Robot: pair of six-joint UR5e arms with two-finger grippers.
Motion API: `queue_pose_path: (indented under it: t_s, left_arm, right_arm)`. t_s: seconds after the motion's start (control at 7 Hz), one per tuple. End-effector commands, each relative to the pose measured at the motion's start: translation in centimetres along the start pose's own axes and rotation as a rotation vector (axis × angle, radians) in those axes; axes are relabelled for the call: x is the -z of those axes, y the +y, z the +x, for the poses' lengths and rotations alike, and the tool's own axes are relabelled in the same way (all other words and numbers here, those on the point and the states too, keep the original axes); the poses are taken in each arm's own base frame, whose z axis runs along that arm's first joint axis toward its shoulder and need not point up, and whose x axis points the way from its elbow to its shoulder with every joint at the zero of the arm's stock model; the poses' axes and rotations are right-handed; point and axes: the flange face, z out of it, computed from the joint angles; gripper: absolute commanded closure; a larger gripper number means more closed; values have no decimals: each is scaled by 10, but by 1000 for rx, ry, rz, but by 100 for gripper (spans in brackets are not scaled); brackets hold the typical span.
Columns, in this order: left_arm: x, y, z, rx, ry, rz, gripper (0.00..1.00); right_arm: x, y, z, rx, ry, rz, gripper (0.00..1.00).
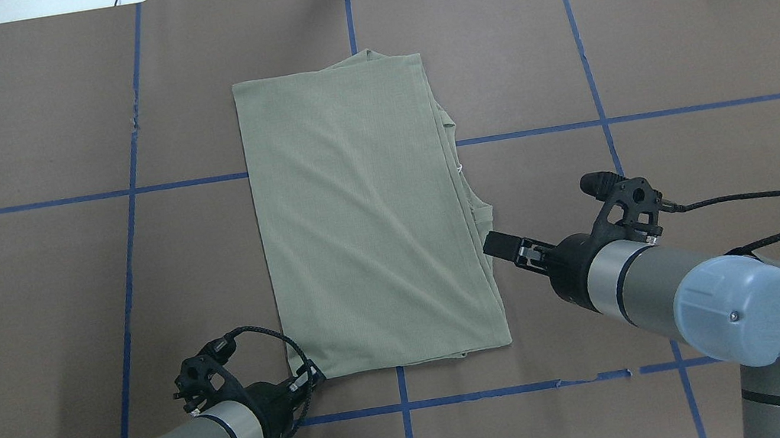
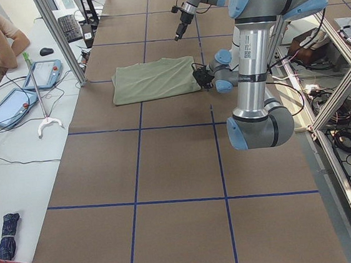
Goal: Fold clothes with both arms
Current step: 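Lower both grippers onto the near corners and grasp the shirt edge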
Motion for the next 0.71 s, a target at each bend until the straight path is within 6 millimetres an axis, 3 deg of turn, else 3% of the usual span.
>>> queue_pose_path:
  t_s: [0.0,0.14,0.29,0.57]
  left_arm:
    - [1,-4,0,0,0,5,100]
    - [9,-3,6,-34,13,-6,60]
    - [19,-7,3,-95,14,-9,37]
    - [26,-14,-7,-102,0,-8,32]
  right_arm:
    - [0,0,0,0,0,1,0]
    - [0,0,0,0,0,1,0]
    - [0,0,0,0,0,1,0]
    - [-1,0,0,-1,1,1,0]
